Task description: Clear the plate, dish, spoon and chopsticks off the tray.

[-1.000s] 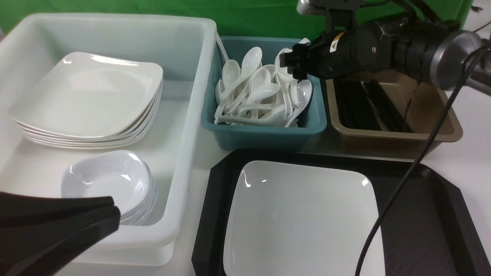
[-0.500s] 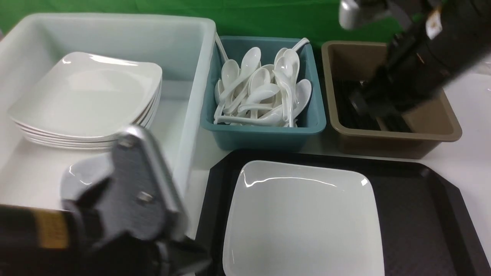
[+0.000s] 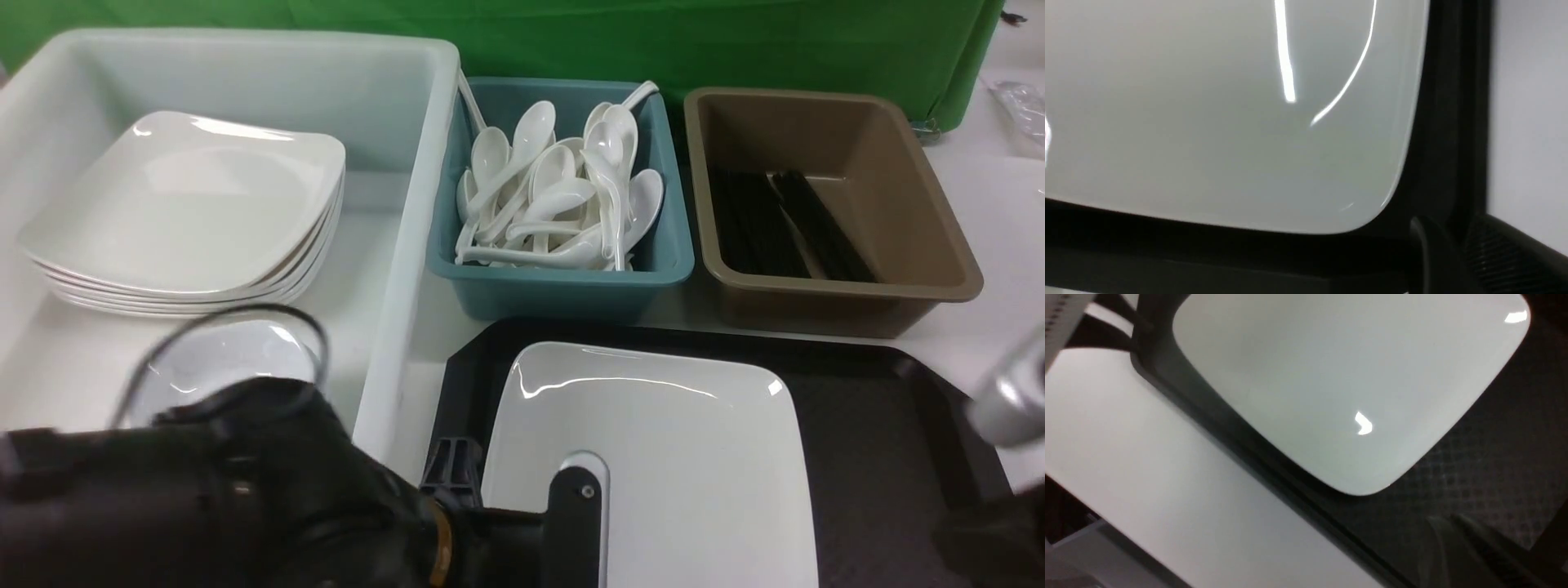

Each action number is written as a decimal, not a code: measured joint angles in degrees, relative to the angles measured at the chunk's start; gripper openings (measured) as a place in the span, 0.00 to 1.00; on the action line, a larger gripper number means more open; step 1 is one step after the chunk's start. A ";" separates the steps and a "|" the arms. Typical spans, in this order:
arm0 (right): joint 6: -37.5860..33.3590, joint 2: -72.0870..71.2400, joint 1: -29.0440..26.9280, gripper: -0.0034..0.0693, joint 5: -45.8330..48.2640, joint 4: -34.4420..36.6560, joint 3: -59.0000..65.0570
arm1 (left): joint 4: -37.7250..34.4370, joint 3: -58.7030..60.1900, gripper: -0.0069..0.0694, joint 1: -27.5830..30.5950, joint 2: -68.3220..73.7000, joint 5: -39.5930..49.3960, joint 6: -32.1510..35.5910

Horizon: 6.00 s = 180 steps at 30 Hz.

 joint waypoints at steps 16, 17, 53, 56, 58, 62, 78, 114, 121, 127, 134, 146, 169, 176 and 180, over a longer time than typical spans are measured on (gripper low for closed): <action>6.81 -18.51 0.29 0.10 0.04 0.05 4.69 | 13.55 -0.19 0.68 0.00 11.02 -8.42 2.66; 6.81 -18.53 0.29 0.10 0.17 0.05 4.72 | 14.53 -0.31 0.67 0.00 11.36 -9.08 2.73; 7.24 -18.64 0.29 0.14 0.23 4.86 -0.97 | 9.91 -0.72 0.14 -10.80 -3.86 -4.54 1.14; 7.26 -18.64 0.29 0.14 0.05 4.81 -1.45 | 9.70 -0.41 0.12 -11.58 -7.74 -3.88 1.08; 7.26 -18.64 0.29 0.14 0.05 4.81 -1.45 | 9.70 -0.25 0.12 -11.58 -9.23 -3.76 1.08; 7.31 -18.64 0.29 0.14 0.05 4.62 -1.45 | 9.44 -0.19 0.13 -11.58 -13.58 -4.05 0.92; 20.75 -18.70 0.29 0.07 1.16 -14.84 -5.22 | 7.09 0.27 0.13 -11.58 -24.72 -10.38 2.90; 4.98 4.70 0.29 0.07 -8.33 -5.33 -11.23 | 26.43 -0.33 0.13 37.58 -15.80 -14.76 -15.65; 3.11 4.70 0.29 0.07 -7.93 -4.93 -11.23 | 27.63 -1.53 0.13 42.75 -8.39 -16.09 -16.48; 2.02 4.70 0.29 0.07 -7.20 -4.79 -11.23 | 29.76 -6.07 0.13 44.21 -2.16 -16.44 -17.02; 1.96 4.70 0.29 0.07 -6.42 -4.66 -11.23 | 31.25 -8.51 0.12 44.21 4.10 -16.96 -17.02; 1.76 4.70 0.29 0.07 -3.60 -4.56 -11.23 | 31.25 -9.59 0.28 44.21 8.08 -17.25 -23.45; 2.69 4.70 0.29 0.07 -1.54 -4.38 -11.23 | -14.97 -0.71 0.15 30.95 -39.57 -12.92 -23.10; 2.86 4.70 0.29 0.09 -1.49 -4.38 -11.23 | -18.65 13.18 0.10 25.90 -56.19 -20.81 -22.82; 2.92 4.70 0.29 0.10 -1.56 -4.43 -11.23 | -18.65 18.78 0.10 25.66 -63.14 -25.54 -22.82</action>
